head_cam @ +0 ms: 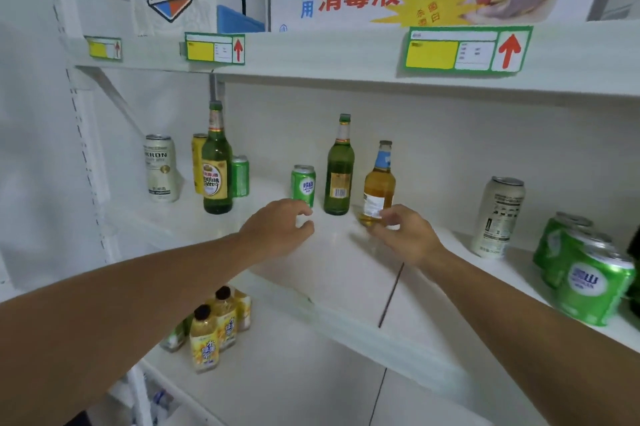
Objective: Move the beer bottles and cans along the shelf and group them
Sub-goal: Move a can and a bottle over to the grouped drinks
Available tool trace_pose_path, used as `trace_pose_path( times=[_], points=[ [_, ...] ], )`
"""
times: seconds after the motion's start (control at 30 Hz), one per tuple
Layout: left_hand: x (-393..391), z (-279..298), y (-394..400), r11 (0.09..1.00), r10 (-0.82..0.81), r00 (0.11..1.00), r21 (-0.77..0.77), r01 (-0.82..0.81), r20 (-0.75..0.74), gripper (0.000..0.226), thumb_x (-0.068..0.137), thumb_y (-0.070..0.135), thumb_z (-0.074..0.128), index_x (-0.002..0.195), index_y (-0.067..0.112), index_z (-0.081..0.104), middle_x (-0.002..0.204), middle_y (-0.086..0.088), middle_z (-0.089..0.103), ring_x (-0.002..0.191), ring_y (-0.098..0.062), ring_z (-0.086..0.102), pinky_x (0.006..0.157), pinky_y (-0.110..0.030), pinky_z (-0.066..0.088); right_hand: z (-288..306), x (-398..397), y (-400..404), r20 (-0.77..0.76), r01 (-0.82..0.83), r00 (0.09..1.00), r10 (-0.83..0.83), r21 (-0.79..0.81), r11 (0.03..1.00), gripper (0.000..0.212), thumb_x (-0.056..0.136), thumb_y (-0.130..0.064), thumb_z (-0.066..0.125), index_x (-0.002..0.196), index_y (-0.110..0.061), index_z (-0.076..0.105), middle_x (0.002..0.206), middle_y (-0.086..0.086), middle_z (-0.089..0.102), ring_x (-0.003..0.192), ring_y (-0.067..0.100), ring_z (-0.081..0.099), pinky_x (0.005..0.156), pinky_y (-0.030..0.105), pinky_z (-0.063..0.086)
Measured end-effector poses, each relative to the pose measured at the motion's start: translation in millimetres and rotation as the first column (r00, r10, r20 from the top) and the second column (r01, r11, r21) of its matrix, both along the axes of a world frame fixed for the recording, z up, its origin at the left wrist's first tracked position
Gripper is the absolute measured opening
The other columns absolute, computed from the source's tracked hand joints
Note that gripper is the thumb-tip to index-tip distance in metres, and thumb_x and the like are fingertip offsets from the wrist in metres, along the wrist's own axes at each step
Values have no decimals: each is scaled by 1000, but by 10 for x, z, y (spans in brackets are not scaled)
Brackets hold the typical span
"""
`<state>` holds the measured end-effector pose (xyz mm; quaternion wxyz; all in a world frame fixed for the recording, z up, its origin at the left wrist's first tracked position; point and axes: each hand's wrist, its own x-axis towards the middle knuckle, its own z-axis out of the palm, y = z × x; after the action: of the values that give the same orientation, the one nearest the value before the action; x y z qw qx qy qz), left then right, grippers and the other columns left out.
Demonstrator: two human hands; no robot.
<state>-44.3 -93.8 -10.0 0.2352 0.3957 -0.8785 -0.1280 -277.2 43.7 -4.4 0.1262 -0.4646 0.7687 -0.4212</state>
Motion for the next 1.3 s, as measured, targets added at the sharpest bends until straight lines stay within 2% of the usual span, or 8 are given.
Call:
trace_pose_path(
  times=[0.07, 0.17, 0.3, 0.47, 0.63, 0.8, 1.07, 1.3],
  points=[
    [-73, -4, -295, 999, -12, 997, 44, 16, -72, 42, 103, 45, 63, 140, 26, 67, 146, 0, 67, 126, -22, 64, 102, -39, 54, 33, -64, -210, 122, 83, 990, -76, -57, 995, 50, 93, -37, 84, 133, -20, 60, 135, 4, 67, 100, 15, 66, 84, 24, 55],
    [-229, -43, -692, 988, 32, 973, 152, 3, -227, 42, 100, 41, 73, 134, 17, 65, 135, -5, 72, 117, -23, 67, 91, -32, 50, -10, -206, -504, 123, 217, 970, -208, -67, 974, 83, 85, -45, 90, 150, -19, 45, 148, 10, 58, 124, 29, 63, 103, 43, 56],
    [-515, -140, -1188, 960, 136, 920, 277, -31, -367, 77, 91, 40, 86, 151, 8, 50, 146, -14, 63, 129, -29, 62, 97, -31, 45, -24, -352, -824, 161, 279, 952, -262, -97, 955, 109, 78, -52, 94, 163, -24, 31, 161, 10, 44, 142, 33, 53, 112, 45, 50],
    [-848, -168, -1721, 903, 180, 859, 426, 48, -479, 123, 77, 42, 99, 171, 18, 25, 167, -15, 46, 150, -35, 51, 121, -44, 43, -51, -468, -1104, 212, 259, 952, -222, -166, 951, 96, 76, -49, 96, 154, -30, 43, 122, -9, 63, 120, 23, 65, 102, 39, 54],
    [-1012, -263, -1871, 924, 157, 850, 378, 52, -502, 72, 78, 44, 97, 137, 18, 65, 122, -1, 72, 112, -22, 70, 89, -29, 49, -68, -513, -1230, 170, 280, 952, -256, -132, 951, 79, 77, -50, 94, 140, -33, 51, 120, -7, 67, 110, 21, 68, 89, 34, 52],
    [-946, -272, -1909, 948, 94, 879, 312, 64, -467, 52, 77, 47, 96, 119, 23, 75, 106, 5, 75, 96, -15, 72, 70, -19, 47, -141, -573, -1221, 141, 270, 958, -250, -144, 952, 81, 73, -56, 94, 139, -34, 52, 123, -7, 69, 111, 21, 69, 101, 42, 59],
    [-941, -220, -1794, 956, 86, 882, 287, 58, -464, 55, 80, 44, 96, 123, 19, 74, 105, 4, 72, 96, -18, 69, 81, -26, 49, -123, -554, -1146, 141, 276, 957, -255, -157, 948, 83, 74, -55, 94, 142, -33, 52, 126, -4, 69, 114, 25, 68, 102, 44, 58],
    [-685, -107, -1482, 943, 44, 895, 313, 109, -444, 40, 75, 46, 99, 105, 27, 80, 104, 3, 81, 99, -19, 77, 92, -37, 62, -45, -418, -977, 182, 254, 957, -226, -147, 956, 82, 69, -53, 97, 136, -34, 53, 122, -4, 70, 113, 24, 71, 103, 47, 60]
  ],
)
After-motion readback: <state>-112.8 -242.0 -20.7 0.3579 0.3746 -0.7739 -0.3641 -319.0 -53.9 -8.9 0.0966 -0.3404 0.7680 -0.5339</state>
